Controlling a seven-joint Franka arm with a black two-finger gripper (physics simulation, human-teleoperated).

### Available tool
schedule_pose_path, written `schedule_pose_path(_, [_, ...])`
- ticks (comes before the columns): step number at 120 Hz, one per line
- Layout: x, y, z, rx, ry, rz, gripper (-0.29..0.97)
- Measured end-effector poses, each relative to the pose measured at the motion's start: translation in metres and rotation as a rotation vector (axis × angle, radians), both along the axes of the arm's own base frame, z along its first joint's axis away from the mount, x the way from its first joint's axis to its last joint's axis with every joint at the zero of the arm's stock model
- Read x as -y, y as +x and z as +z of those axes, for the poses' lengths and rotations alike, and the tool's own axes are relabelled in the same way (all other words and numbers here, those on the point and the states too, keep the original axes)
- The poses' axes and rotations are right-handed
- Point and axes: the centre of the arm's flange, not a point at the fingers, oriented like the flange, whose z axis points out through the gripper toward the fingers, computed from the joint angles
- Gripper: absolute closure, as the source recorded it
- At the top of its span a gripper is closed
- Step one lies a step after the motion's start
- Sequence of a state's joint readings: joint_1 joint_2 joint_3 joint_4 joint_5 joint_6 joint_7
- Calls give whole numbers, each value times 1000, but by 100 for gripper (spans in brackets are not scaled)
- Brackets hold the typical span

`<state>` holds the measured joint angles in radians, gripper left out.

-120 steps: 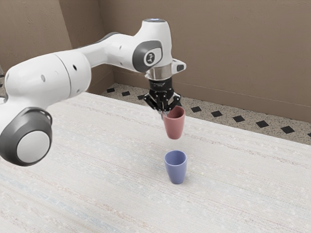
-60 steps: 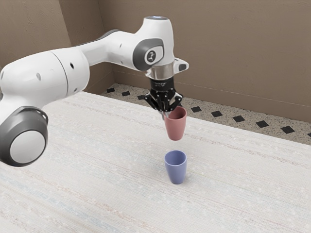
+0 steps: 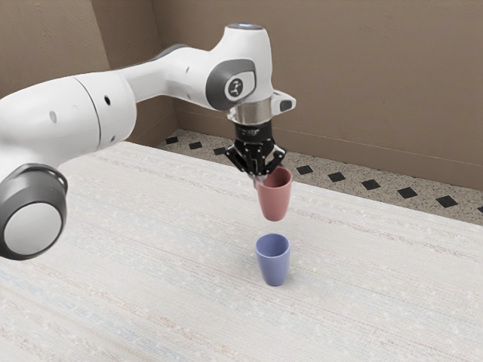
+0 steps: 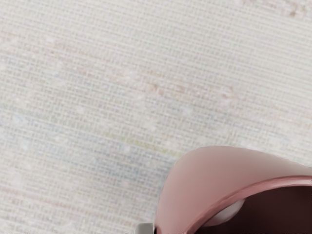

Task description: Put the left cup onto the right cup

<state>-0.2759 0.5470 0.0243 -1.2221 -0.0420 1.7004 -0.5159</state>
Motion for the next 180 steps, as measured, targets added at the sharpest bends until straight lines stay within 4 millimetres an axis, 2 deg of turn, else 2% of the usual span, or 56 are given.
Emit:
schedule_pose_path(57, [0, -12, -5, -21, 3, -3, 79])
schedule_pose_path(125, [15, -21, 7, -6, -1, -25, 79])
schedule_pose_path(180, [12, -30, 3, -2, -4, -21, 79])
